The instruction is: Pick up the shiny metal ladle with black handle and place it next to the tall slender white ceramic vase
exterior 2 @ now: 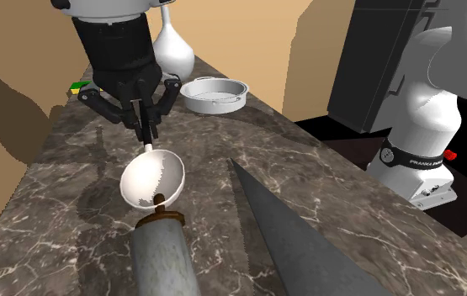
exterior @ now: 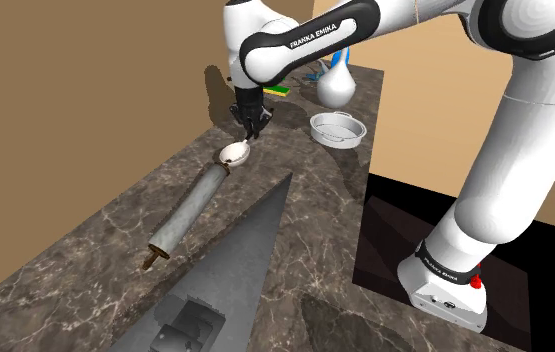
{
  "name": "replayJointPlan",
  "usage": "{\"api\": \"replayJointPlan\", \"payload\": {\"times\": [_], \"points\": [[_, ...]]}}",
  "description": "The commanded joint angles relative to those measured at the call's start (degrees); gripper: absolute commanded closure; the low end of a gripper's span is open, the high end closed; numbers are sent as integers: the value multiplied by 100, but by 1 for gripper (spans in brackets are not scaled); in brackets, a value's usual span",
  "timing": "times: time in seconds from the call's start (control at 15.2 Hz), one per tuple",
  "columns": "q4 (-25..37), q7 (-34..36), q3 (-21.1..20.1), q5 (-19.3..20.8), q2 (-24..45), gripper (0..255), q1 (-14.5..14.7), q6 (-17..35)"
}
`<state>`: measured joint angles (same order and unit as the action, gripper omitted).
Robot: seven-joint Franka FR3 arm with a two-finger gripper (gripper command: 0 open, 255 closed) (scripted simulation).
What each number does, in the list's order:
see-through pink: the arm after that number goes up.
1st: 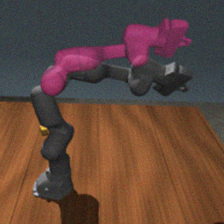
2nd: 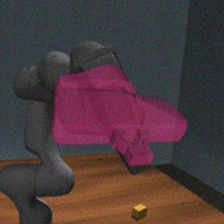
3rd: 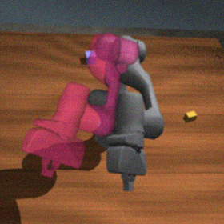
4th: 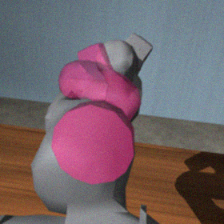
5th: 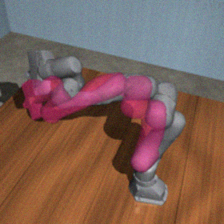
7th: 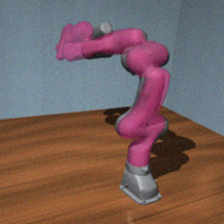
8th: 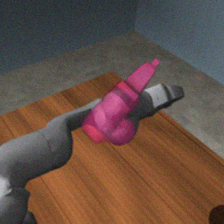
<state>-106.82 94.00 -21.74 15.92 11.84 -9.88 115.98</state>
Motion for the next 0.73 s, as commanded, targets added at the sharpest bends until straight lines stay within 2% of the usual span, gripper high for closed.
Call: {"api": "replayJointPlan", "payload": {"times": [0.0,0.66], "points": [[64,-49,-9,-47,-76,255,-10,-128],[595,-232,-40,-190,-270,255,-13,-818]]}}
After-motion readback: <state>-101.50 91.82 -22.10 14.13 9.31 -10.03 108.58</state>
